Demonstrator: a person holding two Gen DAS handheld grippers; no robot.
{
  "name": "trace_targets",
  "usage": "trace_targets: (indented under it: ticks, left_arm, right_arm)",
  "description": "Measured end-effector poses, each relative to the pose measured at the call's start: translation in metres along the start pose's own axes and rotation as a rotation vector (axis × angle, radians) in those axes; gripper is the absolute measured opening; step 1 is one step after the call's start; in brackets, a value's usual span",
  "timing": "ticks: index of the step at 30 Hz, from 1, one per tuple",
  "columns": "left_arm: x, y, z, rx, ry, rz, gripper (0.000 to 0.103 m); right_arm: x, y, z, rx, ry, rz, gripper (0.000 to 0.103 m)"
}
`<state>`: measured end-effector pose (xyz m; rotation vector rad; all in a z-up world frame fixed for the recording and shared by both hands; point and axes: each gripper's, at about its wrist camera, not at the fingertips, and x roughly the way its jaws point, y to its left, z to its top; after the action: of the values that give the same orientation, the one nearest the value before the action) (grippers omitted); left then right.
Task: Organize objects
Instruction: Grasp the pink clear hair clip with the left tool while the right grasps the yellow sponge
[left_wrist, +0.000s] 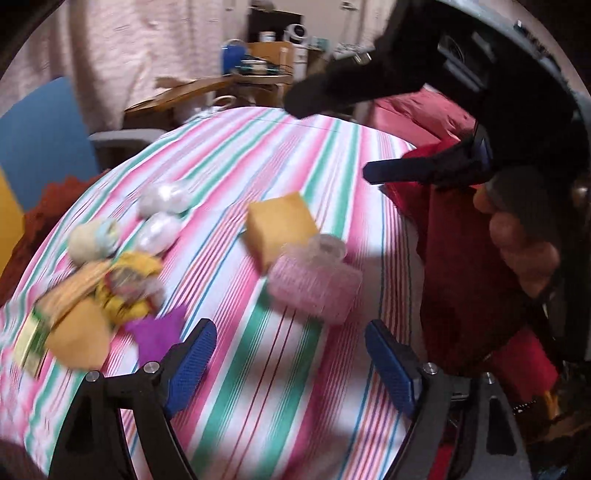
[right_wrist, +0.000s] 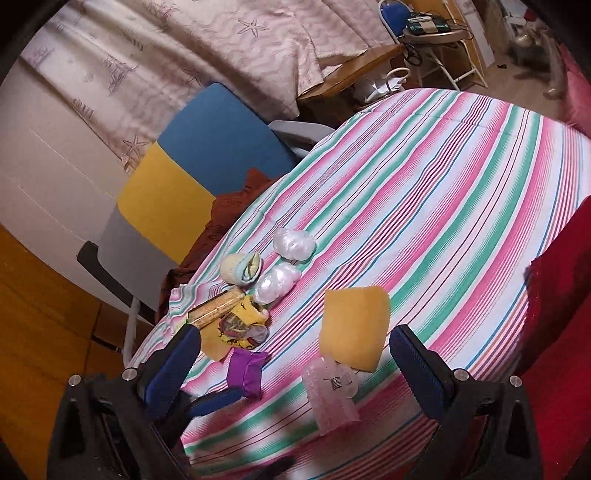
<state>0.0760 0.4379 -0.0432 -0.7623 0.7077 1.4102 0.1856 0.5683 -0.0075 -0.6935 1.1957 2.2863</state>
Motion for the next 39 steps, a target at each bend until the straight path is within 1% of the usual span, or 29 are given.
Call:
trace_targets:
  ticks: [4,5,7,9,15,17,18,19,20,24,29,30,31,33,34,36,39]
  left_arm:
    - [0.016,-0.009,0.012,0.078,-0.002,-0.036,0.088]
    - [0.019,-0.010,0.014,0.087,-0.005,-0.042,0.089]
    - [0.026,-0.010,0.017,0.100,0.001,-0.069,0.094]
    - [0.031,-0.009,0.019,0.106,0.002,-0.075,0.098]
    - [0.046,-0.003,0.024,0.086,0.004,-0.101,0.100]
    - [0.050,0.000,0.026,0.072,0.003,-0.107,0.095]
    - [0.051,0.002,0.025,0.049,0.000,-0.129,0.080]
    - [0.052,0.004,0.021,0.023,0.004,-0.157,0.069]
    - [0.053,0.005,0.020,0.006,0.010,-0.155,0.069]
    - [0.043,0.006,0.009,-0.044,-0.008,-0.123,0.068]
    - [0.022,0.012,-0.014,-0.178,-0.014,-0.076,0.068]
    - [0.017,0.012,-0.020,-0.204,-0.008,-0.057,0.068]
    - [0.010,0.013,-0.029,-0.231,-0.005,-0.030,0.068]
    - [-0.002,0.014,-0.041,-0.260,-0.005,-0.020,0.068]
    - [-0.008,0.012,-0.049,-0.272,-0.001,0.000,0.068]
    - [-0.018,0.008,-0.059,-0.276,-0.004,0.016,0.068]
    - [-0.031,0.003,-0.072,-0.278,-0.014,0.026,0.068]
  right_arm:
    - [0.002,-0.001,0.000,0.005,0.009,0.007,0.103]
    - [0.002,-0.001,0.000,0.006,0.012,0.008,0.103]
    - [0.003,-0.001,0.001,0.008,0.011,0.008,0.103]
    - [0.003,-0.001,0.001,0.008,0.014,0.009,0.103]
    - [0.007,-0.001,0.002,0.011,0.032,-0.005,0.103]
    - [0.008,-0.001,0.001,0.011,0.036,-0.012,0.103]
    - [0.008,-0.001,0.001,0.011,0.036,-0.015,0.103]
    - [0.008,-0.001,0.001,0.012,0.036,-0.016,0.103]
    - [0.008,-0.001,0.001,0.013,0.036,-0.018,0.103]
    - [0.009,-0.001,0.001,0.013,0.042,-0.028,0.103]
    - [0.013,-0.001,0.001,0.009,0.064,-0.048,0.103]
    - [0.014,-0.001,0.001,0.010,0.074,-0.054,0.103]
    - [0.016,0.000,0.001,0.009,0.086,-0.066,0.103]
    - [0.020,0.001,0.001,0.005,0.103,-0.091,0.103]
    - [0.022,0.001,0.001,0.002,0.115,-0.105,0.103]
    - [0.026,0.002,0.001,-0.002,0.143,-0.139,0.103]
    - [0.039,0.003,0.004,-0.003,0.207,-0.225,0.103]
